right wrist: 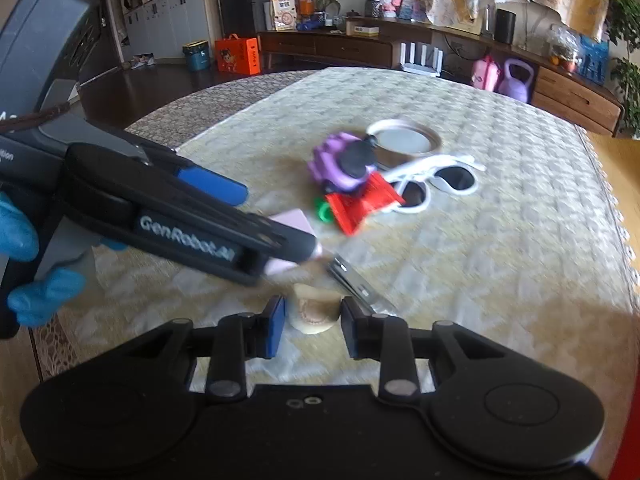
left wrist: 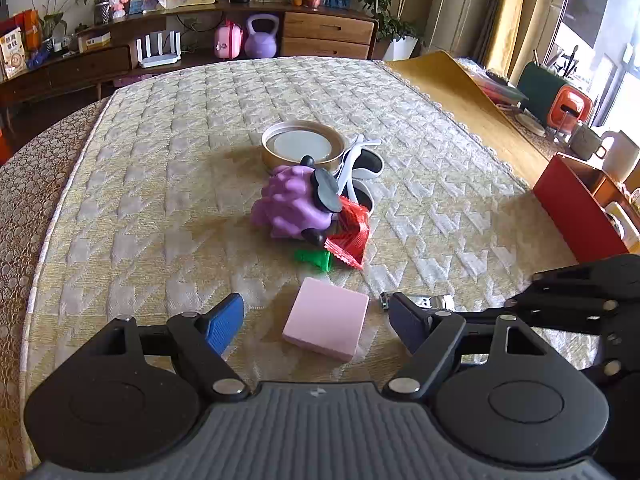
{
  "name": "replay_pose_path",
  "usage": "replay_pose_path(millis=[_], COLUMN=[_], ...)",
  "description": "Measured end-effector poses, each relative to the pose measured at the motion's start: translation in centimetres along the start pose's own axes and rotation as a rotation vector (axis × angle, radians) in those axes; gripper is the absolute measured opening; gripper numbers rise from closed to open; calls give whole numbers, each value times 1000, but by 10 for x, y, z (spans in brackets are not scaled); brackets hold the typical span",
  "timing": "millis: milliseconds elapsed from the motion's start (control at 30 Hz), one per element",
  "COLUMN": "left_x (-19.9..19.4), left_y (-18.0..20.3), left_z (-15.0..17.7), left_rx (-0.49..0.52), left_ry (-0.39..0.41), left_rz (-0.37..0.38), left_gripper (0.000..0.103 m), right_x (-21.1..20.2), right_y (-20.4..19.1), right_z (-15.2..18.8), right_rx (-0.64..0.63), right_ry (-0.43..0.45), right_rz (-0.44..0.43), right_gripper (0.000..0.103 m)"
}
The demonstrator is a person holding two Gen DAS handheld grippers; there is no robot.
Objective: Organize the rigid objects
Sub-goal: 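Grasp the pink square pad with the left tool while the right tool grasps the beige pebble, then carry the pink pad and beige pebble with both tools over the red tin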
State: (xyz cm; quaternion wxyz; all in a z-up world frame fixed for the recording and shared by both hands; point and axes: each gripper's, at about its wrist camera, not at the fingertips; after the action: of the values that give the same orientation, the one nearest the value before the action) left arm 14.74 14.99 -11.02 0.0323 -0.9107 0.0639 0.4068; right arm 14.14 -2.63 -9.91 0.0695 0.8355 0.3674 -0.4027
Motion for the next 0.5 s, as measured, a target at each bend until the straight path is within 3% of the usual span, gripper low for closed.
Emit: replay_pose_path(millis=[167, 367, 433, 500], left_x=[6, 8, 7, 6], left_y=[6, 19, 22, 27], left_z=[3, 6, 6, 6], left_rx=[33, 97, 107, 128], left_ry=[-10, -4, -5, -4], left_rz=[-9, -36, -44, -53], left_gripper=[77, 56, 41, 40], right_x=[-2, -6, -9, -11], right_y=[9, 8, 9, 11], right_z=[0, -1, -2, -3], right_rx=[38, 41, 47, 54], right_ry=[1, 13, 20, 25], right_rz=[5, -5, -6, -3], right_gripper=[29, 29, 29, 29])
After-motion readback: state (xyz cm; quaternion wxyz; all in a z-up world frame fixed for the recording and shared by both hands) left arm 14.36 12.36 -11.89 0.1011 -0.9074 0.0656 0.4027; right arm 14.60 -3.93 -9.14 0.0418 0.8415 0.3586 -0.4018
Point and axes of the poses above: each gripper's, at about its wrist camera, not at the fingertips, and x roughly the way its jaws point, y to its right, z to its underside, and after that the axes turned 11 degrees about x, right-handed
